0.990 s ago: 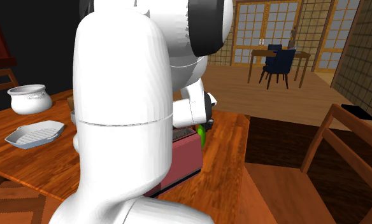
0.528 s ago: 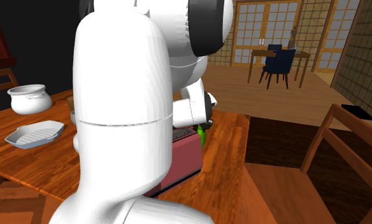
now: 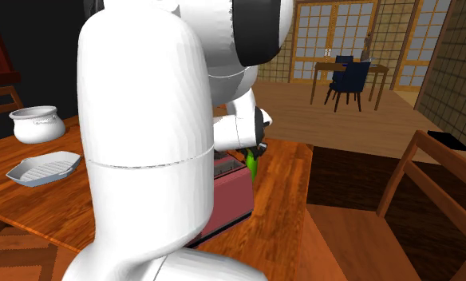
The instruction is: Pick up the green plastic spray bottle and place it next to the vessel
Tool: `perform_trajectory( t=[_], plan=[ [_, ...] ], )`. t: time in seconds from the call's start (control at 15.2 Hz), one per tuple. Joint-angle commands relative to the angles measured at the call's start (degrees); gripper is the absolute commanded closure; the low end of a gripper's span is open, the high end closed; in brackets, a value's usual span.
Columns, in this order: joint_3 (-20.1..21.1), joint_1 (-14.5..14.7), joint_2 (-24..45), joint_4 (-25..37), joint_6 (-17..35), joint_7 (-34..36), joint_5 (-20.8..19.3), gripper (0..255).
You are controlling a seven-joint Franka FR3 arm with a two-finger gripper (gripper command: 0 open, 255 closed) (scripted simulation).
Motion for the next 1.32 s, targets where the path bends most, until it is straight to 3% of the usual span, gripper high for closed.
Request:
perform_trajectory(
  t=[0.0, 1.25],
  plan=[
    [0.62, -0.41, -1.18, 0.26, -1.44, -1.32, 1.4, 255],
    [1.86, -0.3, -10.85, 5.08, -15.87, -7.75, 8.47, 255]
  ],
)
